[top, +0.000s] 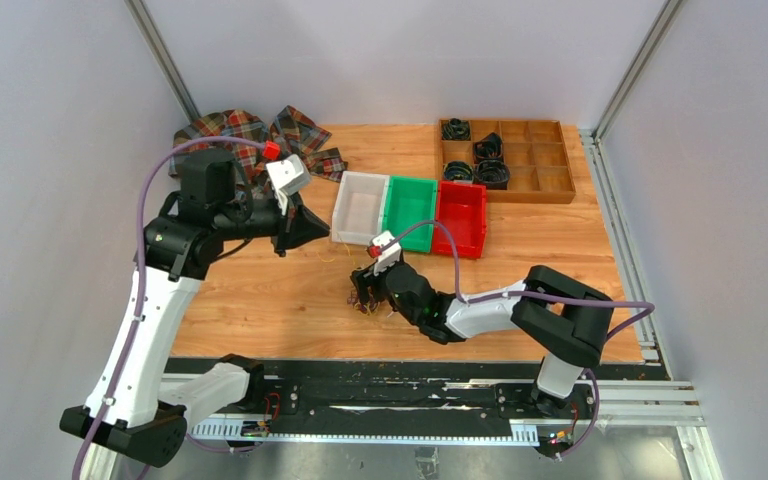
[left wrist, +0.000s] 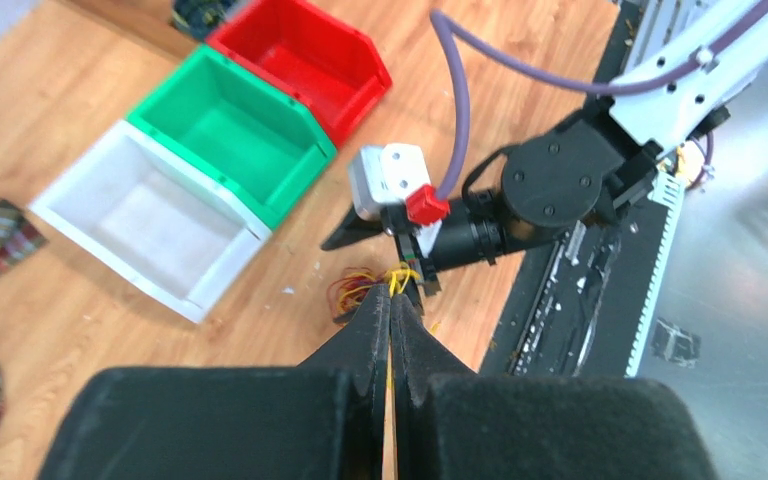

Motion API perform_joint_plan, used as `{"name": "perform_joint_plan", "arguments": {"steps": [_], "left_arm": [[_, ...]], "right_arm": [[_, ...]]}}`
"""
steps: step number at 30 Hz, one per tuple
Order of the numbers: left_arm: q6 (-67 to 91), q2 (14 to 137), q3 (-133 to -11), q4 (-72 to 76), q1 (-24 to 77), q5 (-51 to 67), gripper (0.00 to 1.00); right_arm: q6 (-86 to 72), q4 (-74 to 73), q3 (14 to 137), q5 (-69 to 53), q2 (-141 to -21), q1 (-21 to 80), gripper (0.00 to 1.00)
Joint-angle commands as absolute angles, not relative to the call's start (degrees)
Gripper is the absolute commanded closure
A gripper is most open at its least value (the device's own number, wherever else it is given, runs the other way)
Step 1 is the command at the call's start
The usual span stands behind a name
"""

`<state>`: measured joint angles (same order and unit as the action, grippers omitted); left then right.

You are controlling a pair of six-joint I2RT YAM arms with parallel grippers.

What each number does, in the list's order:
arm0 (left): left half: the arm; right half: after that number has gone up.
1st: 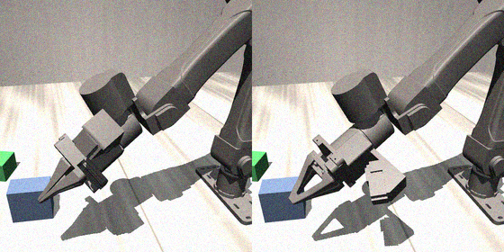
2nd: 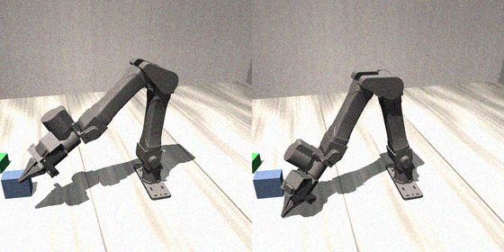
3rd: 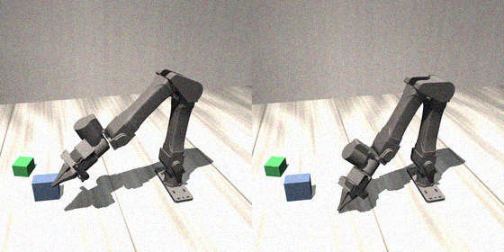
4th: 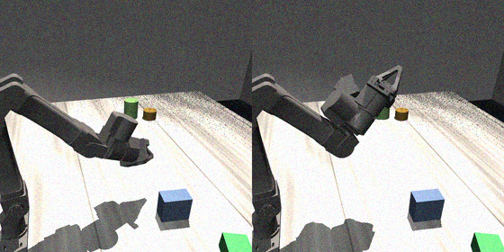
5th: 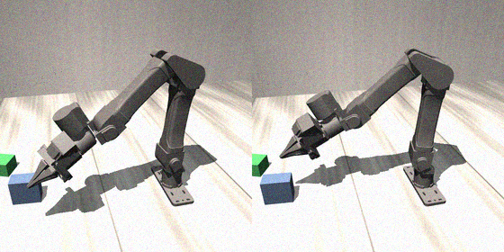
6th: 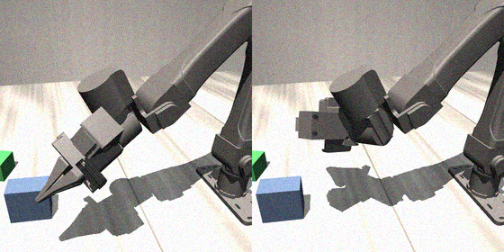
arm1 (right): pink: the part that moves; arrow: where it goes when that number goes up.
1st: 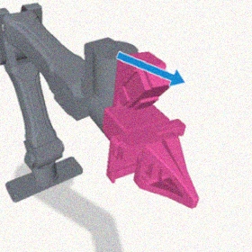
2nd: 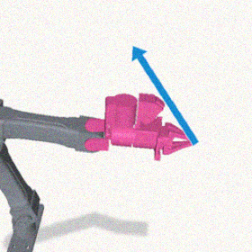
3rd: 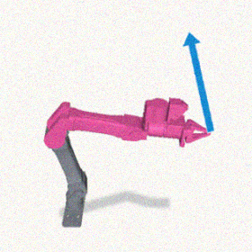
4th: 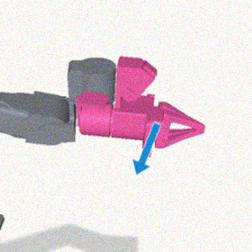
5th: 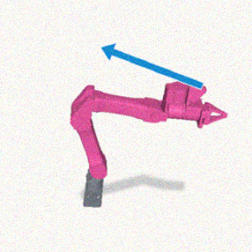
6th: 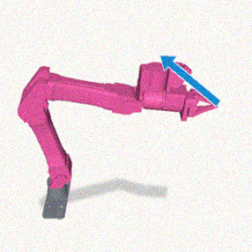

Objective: Untangle the cables

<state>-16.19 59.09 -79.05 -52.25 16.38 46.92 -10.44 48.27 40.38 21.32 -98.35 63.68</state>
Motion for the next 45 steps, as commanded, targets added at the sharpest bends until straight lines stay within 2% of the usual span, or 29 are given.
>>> {"name": "perform_joint_plan", "arguments": {"steps": [1, 10, 18, 29, 40, 45], "left_arm": [[-14.5, 58.5, -84.9, -51.7, 17.0, 44.2, 1.0], [-16.0, 58.3, -92.0, -51.6, 17.0, 37.3, 1.0], [-17.1, 57.2, -90.3, -51.6, 16.9, 34.8, 1.0], [-15.5, 61.1, -111.8, -47.0, 17.0, 24.2, 1.0], [-15.7, 63.8, -122.9, -41.4, 16.9, 18.9, 1.0], [-14.4, 62.2, -119.5, -41.3, 16.9, 23.0, 1.0]], "right_arm": [[-11.2, 50.2, 37.8, 24.5, -99.2, 64.6, 0.3], [-13.7, 50.5, 32.8, 27.4, -97.0, 64.5, 0.3], [-14.1, 49.4, 31.2, 26.2, -93.4, 64.5, 0.3], [-17.2, 50.6, 27.2, 26.1, -93.5, 64.5, 0.34], [-19.3, 50.6, 24.2, 26.7, -94.5, 64.6, 0.38], [-17.4, 50.6, 24.6, 23.4, -89.8, 65.1, 0.29]]}}
